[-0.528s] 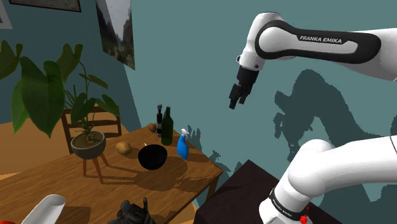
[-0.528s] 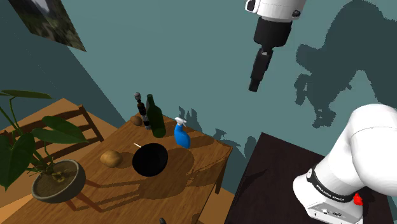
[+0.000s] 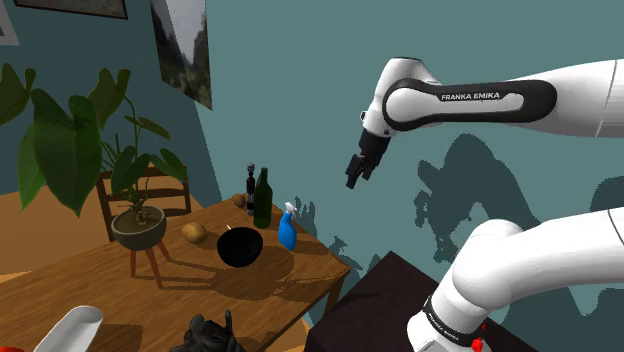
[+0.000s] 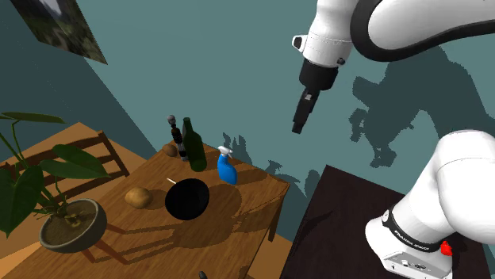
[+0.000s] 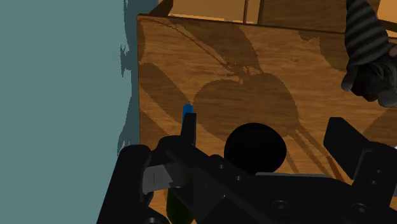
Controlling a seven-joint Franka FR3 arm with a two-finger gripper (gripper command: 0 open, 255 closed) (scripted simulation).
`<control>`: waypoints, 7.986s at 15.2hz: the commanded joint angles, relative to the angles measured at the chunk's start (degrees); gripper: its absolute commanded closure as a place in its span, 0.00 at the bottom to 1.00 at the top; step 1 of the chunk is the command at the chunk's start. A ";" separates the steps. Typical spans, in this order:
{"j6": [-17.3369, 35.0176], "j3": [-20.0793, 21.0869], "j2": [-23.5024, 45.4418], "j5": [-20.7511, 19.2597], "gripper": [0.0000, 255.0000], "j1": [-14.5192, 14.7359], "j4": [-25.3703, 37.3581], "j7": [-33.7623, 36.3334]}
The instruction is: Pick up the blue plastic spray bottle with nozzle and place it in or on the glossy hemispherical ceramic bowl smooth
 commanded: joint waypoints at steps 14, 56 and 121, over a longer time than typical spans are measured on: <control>47.11 -0.67 27.75 3.41 0.00 1.55 -9.63 -2.68; 86.05 15.59 90.04 23.04 1.00 -11.57 27.63 -25.75; 65.39 -16.53 82.95 23.26 1.00 36.93 36.21 6.14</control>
